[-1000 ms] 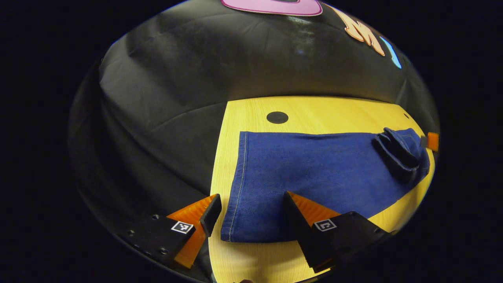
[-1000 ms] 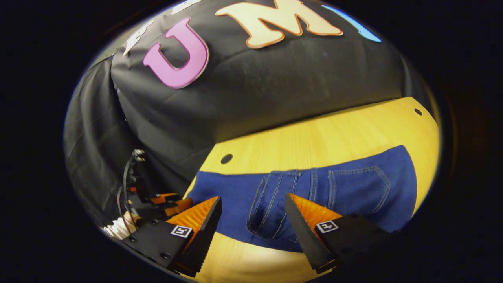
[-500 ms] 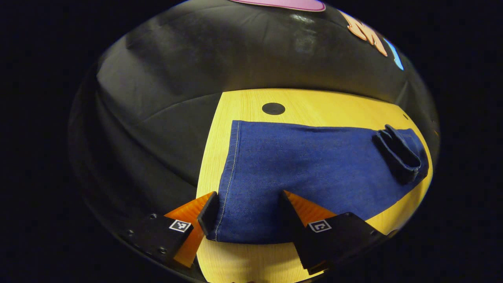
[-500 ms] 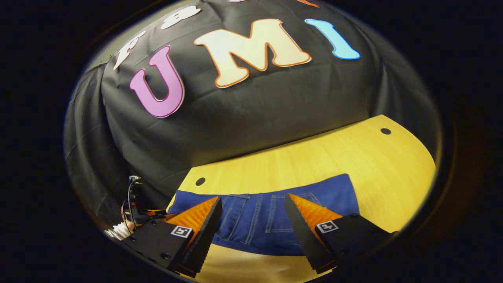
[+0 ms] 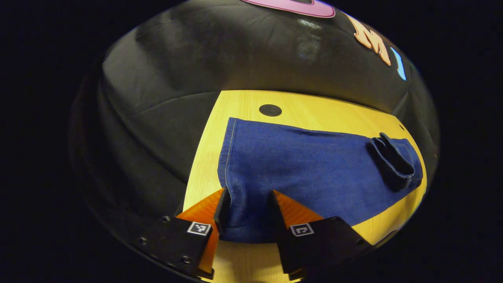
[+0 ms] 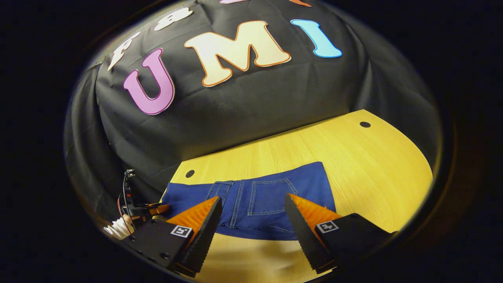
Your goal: Grasp the waist and the cuffs of the jeans and fold them to make the two legs overlap; first hold the waist and fold one-third of the jeans toward the cuffs, then hold the cuffs and fold the remaining one-third in the same direction to finish folding.
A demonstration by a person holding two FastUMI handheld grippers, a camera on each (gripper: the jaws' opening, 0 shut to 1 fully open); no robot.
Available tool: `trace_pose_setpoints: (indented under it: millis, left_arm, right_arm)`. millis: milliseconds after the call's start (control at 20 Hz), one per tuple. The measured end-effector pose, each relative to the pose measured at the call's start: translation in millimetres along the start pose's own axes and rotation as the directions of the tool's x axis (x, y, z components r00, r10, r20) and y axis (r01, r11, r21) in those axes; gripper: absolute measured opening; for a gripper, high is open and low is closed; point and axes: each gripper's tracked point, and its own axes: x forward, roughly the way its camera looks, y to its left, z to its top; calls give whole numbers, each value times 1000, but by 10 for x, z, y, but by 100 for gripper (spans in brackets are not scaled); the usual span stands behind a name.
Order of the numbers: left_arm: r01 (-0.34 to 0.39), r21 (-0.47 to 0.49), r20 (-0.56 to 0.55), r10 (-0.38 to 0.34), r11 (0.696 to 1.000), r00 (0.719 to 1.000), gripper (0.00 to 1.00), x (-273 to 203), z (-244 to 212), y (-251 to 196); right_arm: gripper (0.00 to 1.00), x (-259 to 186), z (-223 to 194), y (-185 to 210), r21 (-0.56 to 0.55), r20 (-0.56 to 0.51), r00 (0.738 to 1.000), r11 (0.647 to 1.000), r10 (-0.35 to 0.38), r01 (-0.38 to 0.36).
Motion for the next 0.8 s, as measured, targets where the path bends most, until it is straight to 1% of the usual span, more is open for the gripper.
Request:
trace_pose_setpoints:
  millis: [100, 200, 250, 300, 350, 400, 500, 650, 800]
  left_arm:
    - [30, -23, 13, -30, 999, 999, 45, -47, 53, -31]
    - [12, -49, 24, -11, 999, 1000, 10, -57, 76, 15]
    - [1, -54, 29, 0, 999, 1000, 7, -30, 82, -11]
    - [-10, -48, 21, 11, 999, 1000, 2, -32, 71, -21]
    - [-26, -42, 21, 27, 999, 999, 0, -24, 78, -28]
    - [-47, -35, 16, 48, 998, 999, 0, -20, 85, -30]
    - [-67, -34, 18, 68, 997, 998, 0, -34, 123, -23]
    - [-38, -76, 61, 43, 996, 997, 0, -130, 249, -117]
    - [3, -103, 122, 10, 995, 992, 0, -374, 531, -432]
  right_arm:
    - [99, -84, 32, -9, 3, 12, 1000, 1000, -1, 1]
    - [98, -156, 43, -37, -3, 20, 1000, 1000, -7, 7]
    - [99, -208, 41, -63, -7, 21, 1000, 1000, -11, 11]
    - [99, -265, 37, -92, -6, 24, 1000, 1000, -14, 15]
    - [98, -323, 30, -125, -3, 26, 999, 1000, -19, 19]
    - [98, -366, 18, -167, 0, 30, 999, 1000, -24, 24]
    - [98, -454, -14, -271, 4, 25, 999, 999, -41, 40]
    - [98, -527, -34, -416, 13, 19, 998, 999, -52, 52]
    - [99, -560, -17, -518, 28, 17, 999, 999, -44, 43]
